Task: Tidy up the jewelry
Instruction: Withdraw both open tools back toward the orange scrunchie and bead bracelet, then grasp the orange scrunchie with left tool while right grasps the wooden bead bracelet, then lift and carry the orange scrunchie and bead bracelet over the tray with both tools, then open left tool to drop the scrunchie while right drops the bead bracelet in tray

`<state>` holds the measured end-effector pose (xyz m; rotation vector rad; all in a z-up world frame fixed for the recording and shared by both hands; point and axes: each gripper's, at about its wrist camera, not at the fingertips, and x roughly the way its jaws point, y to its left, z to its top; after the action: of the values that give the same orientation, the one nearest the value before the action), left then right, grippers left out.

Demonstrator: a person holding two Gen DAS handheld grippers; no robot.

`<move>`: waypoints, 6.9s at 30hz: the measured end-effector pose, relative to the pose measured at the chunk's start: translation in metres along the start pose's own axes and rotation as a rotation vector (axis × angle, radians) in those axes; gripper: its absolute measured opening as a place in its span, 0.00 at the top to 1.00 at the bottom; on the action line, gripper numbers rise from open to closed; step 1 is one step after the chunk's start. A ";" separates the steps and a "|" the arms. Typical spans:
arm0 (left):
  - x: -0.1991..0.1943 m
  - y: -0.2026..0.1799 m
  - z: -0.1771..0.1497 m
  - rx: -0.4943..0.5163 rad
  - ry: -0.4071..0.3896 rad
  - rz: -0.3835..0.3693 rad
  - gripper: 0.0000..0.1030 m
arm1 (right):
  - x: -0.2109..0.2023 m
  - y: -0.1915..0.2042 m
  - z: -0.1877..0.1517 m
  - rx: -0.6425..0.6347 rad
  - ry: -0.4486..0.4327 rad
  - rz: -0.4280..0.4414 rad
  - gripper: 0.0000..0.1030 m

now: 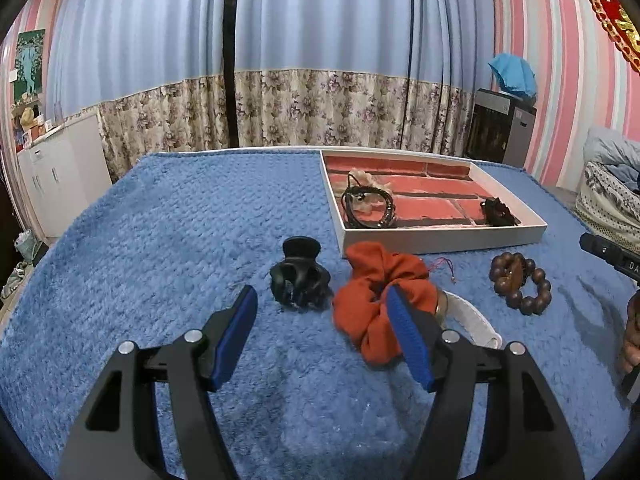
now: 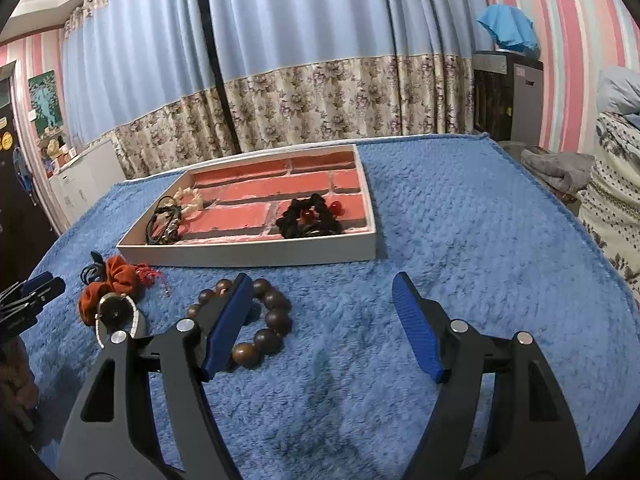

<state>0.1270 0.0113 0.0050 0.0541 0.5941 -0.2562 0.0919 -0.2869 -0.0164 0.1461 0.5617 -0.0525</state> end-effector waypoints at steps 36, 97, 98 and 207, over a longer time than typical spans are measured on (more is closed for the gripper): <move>0.041 -0.016 -0.011 -0.053 0.171 -0.082 0.51 | 0.019 0.023 -0.001 -0.038 0.047 0.063 0.30; -0.006 -0.038 0.029 0.010 -0.002 -0.144 0.81 | 0.010 0.054 0.024 -0.085 0.022 0.135 0.75; -0.009 -0.040 0.032 0.014 -0.009 -0.143 0.81 | 0.006 0.053 0.026 -0.084 0.012 0.132 0.75; 0.145 -0.107 0.113 -0.013 0.101 -0.070 0.54 | 0.130 -0.014 0.107 -0.025 0.027 -0.016 0.46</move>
<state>0.2771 -0.1384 0.0195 0.0335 0.6985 -0.3190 0.2567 -0.3187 0.0016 0.1175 0.5898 -0.0594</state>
